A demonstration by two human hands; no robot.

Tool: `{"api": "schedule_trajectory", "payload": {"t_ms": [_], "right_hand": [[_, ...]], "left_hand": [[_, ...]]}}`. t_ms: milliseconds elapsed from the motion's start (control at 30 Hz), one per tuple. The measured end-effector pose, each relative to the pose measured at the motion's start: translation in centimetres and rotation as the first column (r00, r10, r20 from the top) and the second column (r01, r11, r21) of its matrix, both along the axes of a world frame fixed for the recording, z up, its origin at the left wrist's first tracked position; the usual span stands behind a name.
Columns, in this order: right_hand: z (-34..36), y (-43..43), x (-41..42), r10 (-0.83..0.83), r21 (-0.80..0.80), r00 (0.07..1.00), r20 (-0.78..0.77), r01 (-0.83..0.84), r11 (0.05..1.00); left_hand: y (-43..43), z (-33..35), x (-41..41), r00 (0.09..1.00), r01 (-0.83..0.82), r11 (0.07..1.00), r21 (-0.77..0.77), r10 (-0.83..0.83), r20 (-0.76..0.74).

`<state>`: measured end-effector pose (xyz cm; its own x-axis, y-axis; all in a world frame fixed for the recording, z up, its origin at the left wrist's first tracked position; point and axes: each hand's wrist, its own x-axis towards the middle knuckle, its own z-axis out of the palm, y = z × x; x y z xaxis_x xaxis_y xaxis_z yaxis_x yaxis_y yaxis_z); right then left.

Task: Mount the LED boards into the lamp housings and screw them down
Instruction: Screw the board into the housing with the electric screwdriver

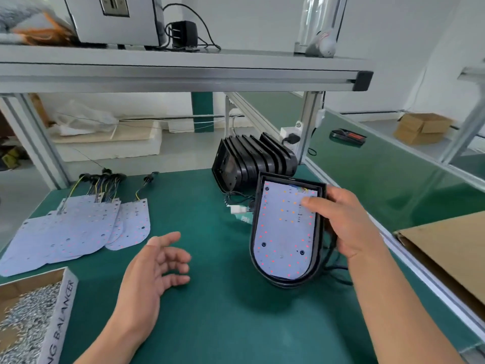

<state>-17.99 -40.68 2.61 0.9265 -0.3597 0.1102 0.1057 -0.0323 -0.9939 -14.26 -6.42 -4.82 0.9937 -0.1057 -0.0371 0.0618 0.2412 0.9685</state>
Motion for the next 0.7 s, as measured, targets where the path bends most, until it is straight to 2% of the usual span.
{"api": "schedule_trajectory", "payload": {"t_ms": [167,333,567,700], "right_hand": [[0.8,-7.5,-4.3,-0.252,-0.022,0.967,0.046,0.253,0.967],[0.8,-15.2,-8.5,-0.523,0.036,0.852,-0.011,0.523,0.852],[-0.4,-23.2,-12.8,-0.693,0.079,0.708,-0.133,0.705,0.705],[-1.9,-25.1,-14.3,-0.768,0.036,0.604,-0.212,0.790,0.612]], "left_hand": [[0.1,-0.4,0.2,1.000,0.018,0.998,0.062,-0.019,0.014],[0.0,-0.5,0.5,1.000,0.022,0.996,0.084,-0.022,-0.003],[-0.4,-0.2,0.9,1.000,0.016,0.996,0.089,-0.014,-0.023],[-0.4,-0.4,1.1,1.000,0.017,0.997,0.079,-0.015,-0.025]]}}
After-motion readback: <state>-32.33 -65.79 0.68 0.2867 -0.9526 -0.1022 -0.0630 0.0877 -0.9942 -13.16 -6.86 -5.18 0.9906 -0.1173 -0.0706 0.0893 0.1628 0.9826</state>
